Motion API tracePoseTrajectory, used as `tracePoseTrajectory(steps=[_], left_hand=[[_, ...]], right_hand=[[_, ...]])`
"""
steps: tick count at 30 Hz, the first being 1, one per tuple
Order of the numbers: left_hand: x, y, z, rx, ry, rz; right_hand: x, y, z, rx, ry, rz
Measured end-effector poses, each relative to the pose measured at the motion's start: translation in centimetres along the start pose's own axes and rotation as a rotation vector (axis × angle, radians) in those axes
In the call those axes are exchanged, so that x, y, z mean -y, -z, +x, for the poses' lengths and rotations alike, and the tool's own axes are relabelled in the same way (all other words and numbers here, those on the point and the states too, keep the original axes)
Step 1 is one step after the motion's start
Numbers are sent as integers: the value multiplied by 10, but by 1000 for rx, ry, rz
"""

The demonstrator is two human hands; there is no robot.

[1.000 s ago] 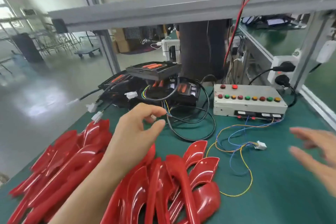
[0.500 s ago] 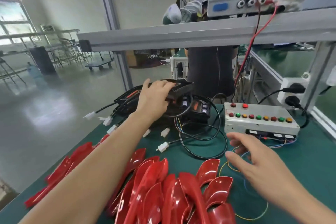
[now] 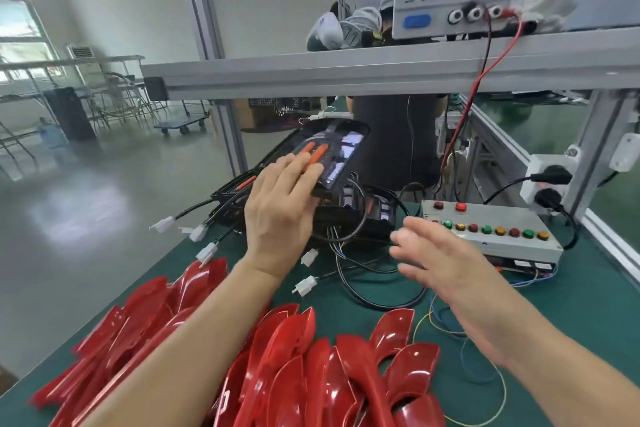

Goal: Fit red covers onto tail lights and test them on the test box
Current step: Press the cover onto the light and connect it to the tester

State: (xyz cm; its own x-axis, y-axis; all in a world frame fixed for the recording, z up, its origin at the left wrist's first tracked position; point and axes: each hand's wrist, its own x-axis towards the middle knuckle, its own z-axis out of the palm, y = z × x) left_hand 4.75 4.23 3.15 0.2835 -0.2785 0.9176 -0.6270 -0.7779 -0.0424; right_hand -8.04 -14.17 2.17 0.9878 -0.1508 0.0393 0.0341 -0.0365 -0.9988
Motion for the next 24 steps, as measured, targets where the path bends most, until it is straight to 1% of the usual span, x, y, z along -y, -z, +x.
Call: tracePoseTrajectory(steps=[2,3,4,5,7,8,10,11,12,14,15,17,19,21,22,24], left_hand=[[-21,11,-11,-117,-70,-50],[-35,15,-18,-145,-110,-84],[-49,19,-24,-152,-143,-125],[-62,22,-30,-141,-168,-166],[-82,28,-39,-71,-219,-246],[-87,32,-42,-10,-263,-296],[-82,41,-44,111,-326,-388],[-73,46,-43,132,-292,-414],[-61,48,-41,124,-202,-425],[-27,47,-30,103,53,-354],[-9,42,-19,143,180,-258],[24,23,5,336,362,-27],[45,-3,25,558,432,138],[58,-25,34,751,447,201],[61,-33,36,817,441,213],[67,-45,37,855,432,216]], right_hand=[[9,-10,6,91,-44,255],[13,-15,8,145,-37,378],[16,-19,9,192,-16,498],[15,-20,10,204,-5,617],[8,-16,9,165,-38,844],[4,-10,7,151,-48,913],[-5,7,1,71,-52,932],[-8,18,-1,25,-49,904],[-11,29,-3,-10,-42,883],[-15,47,-8,-65,-38,871],[-17,53,-10,-68,-42,865],[-20,57,-13,-48,-63,865],[-19,56,-15,-27,-94,858],[-20,56,-16,-6,-121,838],[-20,56,-17,9,-126,834],[-21,60,-21,11,-131,831]])
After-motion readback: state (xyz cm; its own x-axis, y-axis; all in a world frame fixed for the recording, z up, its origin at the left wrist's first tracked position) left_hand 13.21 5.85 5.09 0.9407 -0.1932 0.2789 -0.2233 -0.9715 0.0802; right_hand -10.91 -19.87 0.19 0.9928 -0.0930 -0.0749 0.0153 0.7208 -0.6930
